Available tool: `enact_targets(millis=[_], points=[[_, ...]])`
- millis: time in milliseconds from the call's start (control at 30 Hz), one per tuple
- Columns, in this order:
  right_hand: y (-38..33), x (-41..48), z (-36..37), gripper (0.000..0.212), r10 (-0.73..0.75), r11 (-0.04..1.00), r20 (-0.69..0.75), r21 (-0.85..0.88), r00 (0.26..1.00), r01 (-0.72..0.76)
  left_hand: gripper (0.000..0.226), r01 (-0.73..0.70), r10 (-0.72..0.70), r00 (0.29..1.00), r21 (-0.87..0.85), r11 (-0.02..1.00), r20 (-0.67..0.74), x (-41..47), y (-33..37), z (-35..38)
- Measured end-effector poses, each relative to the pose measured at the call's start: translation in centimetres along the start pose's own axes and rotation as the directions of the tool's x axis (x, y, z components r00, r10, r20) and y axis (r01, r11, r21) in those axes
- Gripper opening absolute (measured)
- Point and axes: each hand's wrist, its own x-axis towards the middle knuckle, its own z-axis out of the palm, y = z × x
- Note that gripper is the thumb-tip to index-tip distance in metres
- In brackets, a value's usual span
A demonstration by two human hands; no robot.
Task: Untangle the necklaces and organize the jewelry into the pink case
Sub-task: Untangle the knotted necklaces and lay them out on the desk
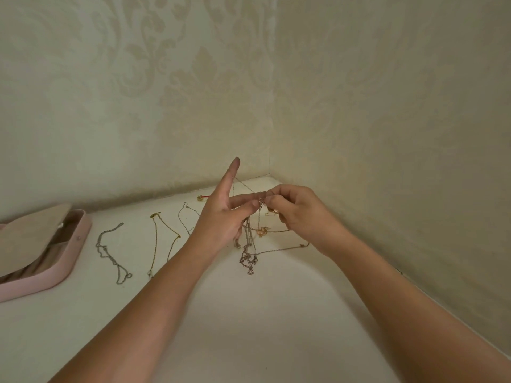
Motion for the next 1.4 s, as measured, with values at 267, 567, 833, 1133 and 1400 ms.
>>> enact_targets(millis=[267,567,833,1133,1400], points=[[-0.7,-0.6,-0.9,0.011,-0.058,0.996,0.063,-0.067,0.996,0.062,0.096,-0.062,0.063,0.998,0.073,0.995,-0.021,0.0,-0.1,-0.1],[-0.5,-0.3,-1.3,0.013,-0.048,0.998,0.043,0.044,0.998,0.046,0.097,-0.056,0.057,0.998,0.009,0.998,-0.033,0.3,0.3,-0.8],[-0.7,-0.6,-1.0,0.009,-0.099,0.992,0.02,0.083,0.995,0.097,0.103,-0.028,0.028,1.0,0.032,0.999,-0.007,0.2,0.1,-0.5],[-0.7,-0.5,-1.1,0.008,0.046,0.996,0.092,0.078,0.995,-0.053,0.105,-0.099,0.095,0.995,0.084,0.992,0.041,-0.1,0.1,-0.2],[-0.7,-0.7,-1.8,0.011,0.146,0.985,0.213,0.061,0.966,-0.162,0.104,-0.131,0.123,0.989,0.087,0.988,0.086,-0.3,0.2,0.2]])
